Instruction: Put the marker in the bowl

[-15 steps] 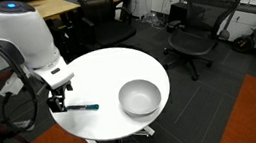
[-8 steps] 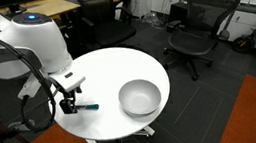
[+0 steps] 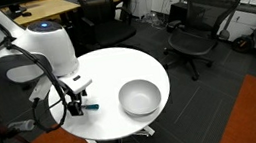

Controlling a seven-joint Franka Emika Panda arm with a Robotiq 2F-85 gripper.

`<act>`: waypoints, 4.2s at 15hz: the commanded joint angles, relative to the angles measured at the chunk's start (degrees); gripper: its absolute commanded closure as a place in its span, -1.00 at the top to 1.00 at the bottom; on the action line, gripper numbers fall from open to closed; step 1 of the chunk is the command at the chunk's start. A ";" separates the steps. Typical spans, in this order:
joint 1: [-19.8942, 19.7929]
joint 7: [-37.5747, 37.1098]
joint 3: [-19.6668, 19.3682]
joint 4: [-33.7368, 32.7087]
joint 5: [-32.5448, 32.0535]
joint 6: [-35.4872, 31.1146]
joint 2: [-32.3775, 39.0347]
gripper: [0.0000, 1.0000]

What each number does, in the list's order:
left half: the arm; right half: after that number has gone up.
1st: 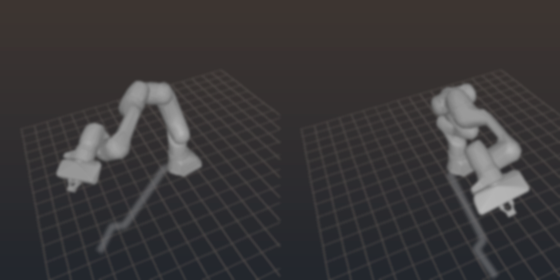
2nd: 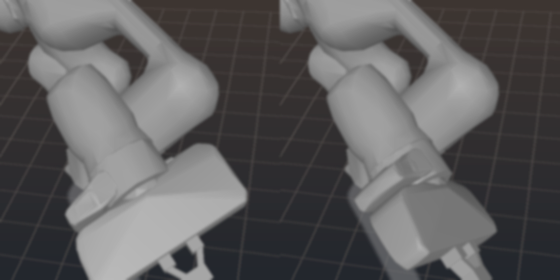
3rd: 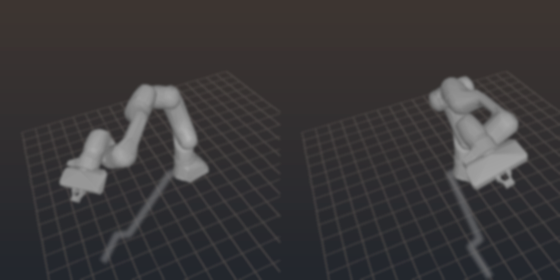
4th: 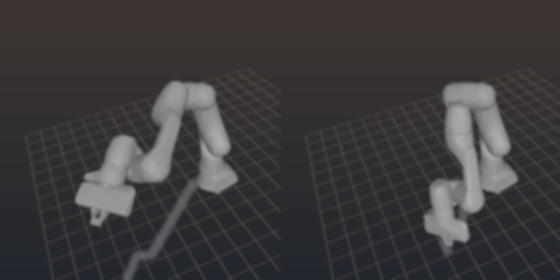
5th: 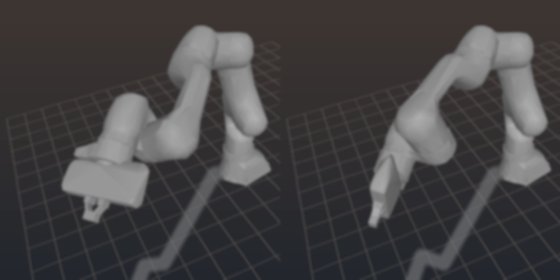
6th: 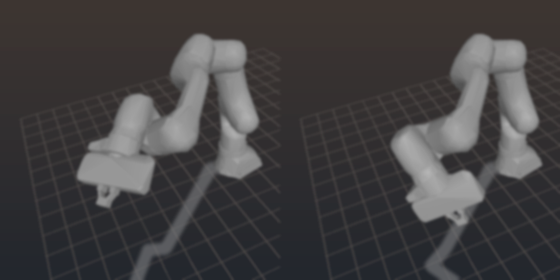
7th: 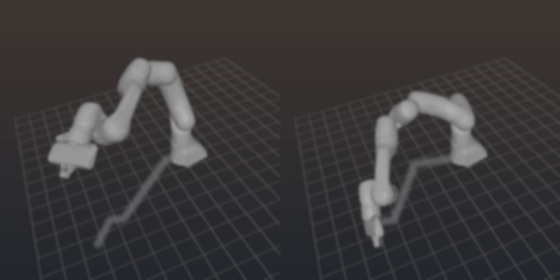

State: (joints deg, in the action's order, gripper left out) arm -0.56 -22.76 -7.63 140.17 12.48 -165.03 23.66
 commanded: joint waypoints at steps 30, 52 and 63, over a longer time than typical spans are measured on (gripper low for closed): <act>0.11 -5.81 -6.61 -6.19 -16.08 20.07 -17.08 -0.91; -6.07 -2.02 -6.08 -37.42 -11.08 22.41 8.15 -0.91; -6.67 -1.70 -5.92 -43.33 -10.71 27.48 11.35 1.00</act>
State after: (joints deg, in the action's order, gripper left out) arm -6.22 -26.17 -14.49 99.34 0.45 -140.14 34.29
